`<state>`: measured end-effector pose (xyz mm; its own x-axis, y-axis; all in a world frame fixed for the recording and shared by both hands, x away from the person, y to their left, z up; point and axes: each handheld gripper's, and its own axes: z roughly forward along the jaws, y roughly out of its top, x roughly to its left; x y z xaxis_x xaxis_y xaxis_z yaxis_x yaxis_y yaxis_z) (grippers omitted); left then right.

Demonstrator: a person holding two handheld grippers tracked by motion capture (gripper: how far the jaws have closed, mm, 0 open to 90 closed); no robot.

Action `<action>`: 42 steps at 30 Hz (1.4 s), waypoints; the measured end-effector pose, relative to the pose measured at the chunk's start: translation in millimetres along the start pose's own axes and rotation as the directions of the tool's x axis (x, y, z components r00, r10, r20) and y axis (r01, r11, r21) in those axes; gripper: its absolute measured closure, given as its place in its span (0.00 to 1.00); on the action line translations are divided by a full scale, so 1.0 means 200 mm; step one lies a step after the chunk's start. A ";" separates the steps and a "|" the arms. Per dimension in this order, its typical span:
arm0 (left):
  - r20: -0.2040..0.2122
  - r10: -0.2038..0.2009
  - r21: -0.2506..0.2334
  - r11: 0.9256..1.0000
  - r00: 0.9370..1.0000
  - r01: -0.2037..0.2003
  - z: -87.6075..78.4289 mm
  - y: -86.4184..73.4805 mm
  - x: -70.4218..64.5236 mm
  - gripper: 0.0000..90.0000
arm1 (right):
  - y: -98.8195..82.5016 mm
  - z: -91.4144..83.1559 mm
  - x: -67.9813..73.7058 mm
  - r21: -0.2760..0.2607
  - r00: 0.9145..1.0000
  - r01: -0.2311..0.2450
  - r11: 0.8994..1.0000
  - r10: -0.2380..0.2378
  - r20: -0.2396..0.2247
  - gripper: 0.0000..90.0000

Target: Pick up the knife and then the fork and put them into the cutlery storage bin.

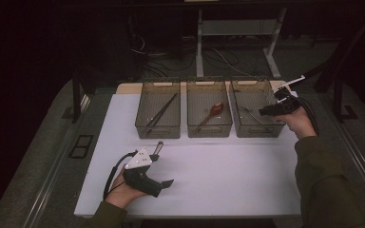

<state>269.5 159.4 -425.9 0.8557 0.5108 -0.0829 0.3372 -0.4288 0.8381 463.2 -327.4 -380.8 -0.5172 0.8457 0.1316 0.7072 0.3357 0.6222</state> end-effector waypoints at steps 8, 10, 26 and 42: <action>-0.006 -0.003 0.018 1.000 1.000 0.003 0.00 0.00 0.00 0.00 | -0.05 -0.15 0.10 -0.122 0.997 0.039 0.992 -0.048 -0.066 0.47; -0.010 -0.009 0.016 1.000 1.000 0.009 0.00 0.00 0.00 0.00 | -0.08 -0.19 0.13 -0.145 0.995 0.052 0.988 -0.064 -0.076 0.45; -0.052 -0.015 0.036 0.999 0.999 0.017 -0.01 -0.01 0.02 0.00 | -0.37 -0.27 0.41 -0.212 0.976 0.141 0.967 -0.172 -0.135 0.39; -0.144 -0.014 0.116 0.993 0.989 0.031 -0.04 -0.04 0.08 0.09 | -0.68 -0.20 0.57 -0.213 0.972 0.162 0.963 -0.194 -0.134 0.31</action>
<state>277.0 176.0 -430.0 0.7854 0.6188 -0.0158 0.4065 -0.4965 0.7670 289.3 -293.6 -419.2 -0.7041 0.7014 0.1108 0.4944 0.3722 0.7855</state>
